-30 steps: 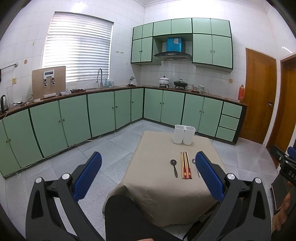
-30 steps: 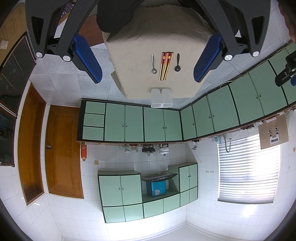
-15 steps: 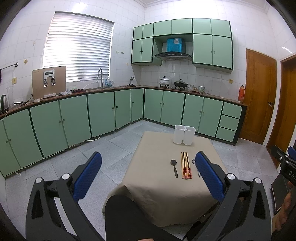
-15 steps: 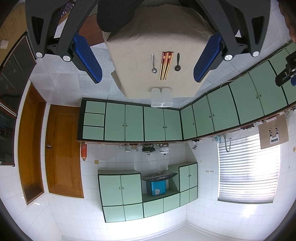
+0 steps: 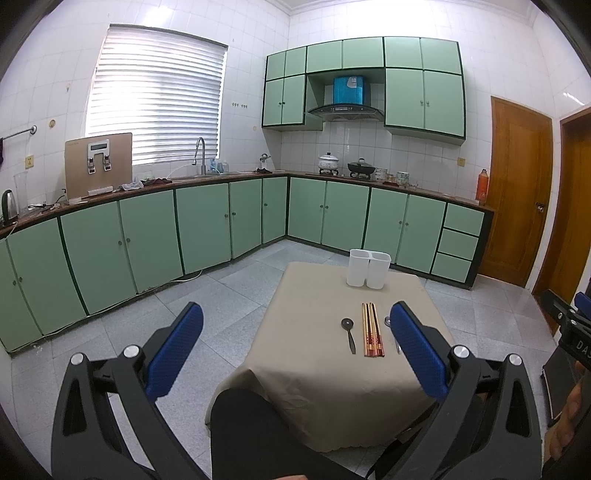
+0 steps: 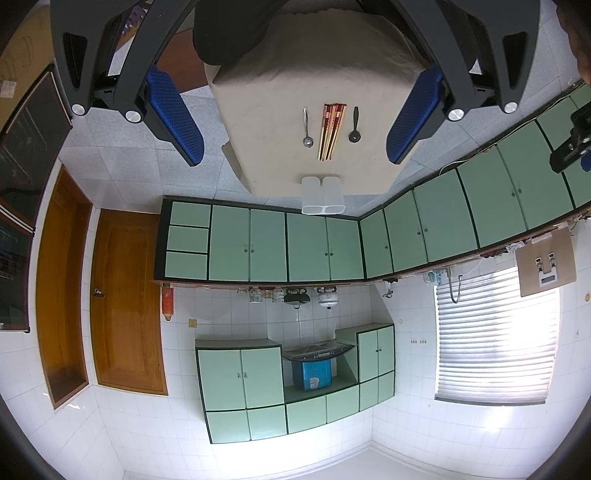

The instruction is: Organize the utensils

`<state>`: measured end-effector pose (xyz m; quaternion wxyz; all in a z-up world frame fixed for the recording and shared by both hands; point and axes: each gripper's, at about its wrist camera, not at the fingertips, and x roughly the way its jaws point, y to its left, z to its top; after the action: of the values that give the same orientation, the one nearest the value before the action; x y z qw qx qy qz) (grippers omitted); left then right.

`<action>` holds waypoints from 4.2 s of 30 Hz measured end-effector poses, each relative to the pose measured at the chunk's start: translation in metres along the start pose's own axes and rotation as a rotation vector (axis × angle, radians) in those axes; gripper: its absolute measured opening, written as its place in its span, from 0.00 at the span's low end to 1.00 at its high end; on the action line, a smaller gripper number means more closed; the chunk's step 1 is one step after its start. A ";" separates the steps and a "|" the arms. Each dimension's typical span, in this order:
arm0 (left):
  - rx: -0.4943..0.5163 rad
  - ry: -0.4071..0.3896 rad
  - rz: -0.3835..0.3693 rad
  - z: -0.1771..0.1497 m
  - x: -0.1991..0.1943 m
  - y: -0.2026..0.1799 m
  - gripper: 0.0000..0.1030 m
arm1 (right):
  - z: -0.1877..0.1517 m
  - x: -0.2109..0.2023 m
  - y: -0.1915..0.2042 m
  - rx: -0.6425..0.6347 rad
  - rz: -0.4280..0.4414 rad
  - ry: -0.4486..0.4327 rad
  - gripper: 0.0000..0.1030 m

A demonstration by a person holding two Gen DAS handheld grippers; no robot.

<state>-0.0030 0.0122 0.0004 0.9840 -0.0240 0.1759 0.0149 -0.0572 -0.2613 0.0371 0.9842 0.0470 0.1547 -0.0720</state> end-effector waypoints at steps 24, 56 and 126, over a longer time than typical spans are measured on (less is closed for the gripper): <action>0.001 0.014 -0.002 0.005 0.003 0.003 0.95 | -0.006 0.002 0.007 -0.005 0.001 0.008 0.94; 0.076 0.669 -0.194 -0.114 0.356 -0.027 0.95 | -0.156 0.371 0.001 -0.036 0.125 0.563 0.57; 0.083 0.535 -0.308 -0.048 0.425 -0.085 0.11 | -0.061 0.428 -0.001 -0.123 0.306 0.531 0.08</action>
<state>0.3822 -0.0667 -0.1885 0.8936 -0.0130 0.4235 -0.1484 0.3280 -0.3100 -0.1543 0.9097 0.0272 0.4018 0.1015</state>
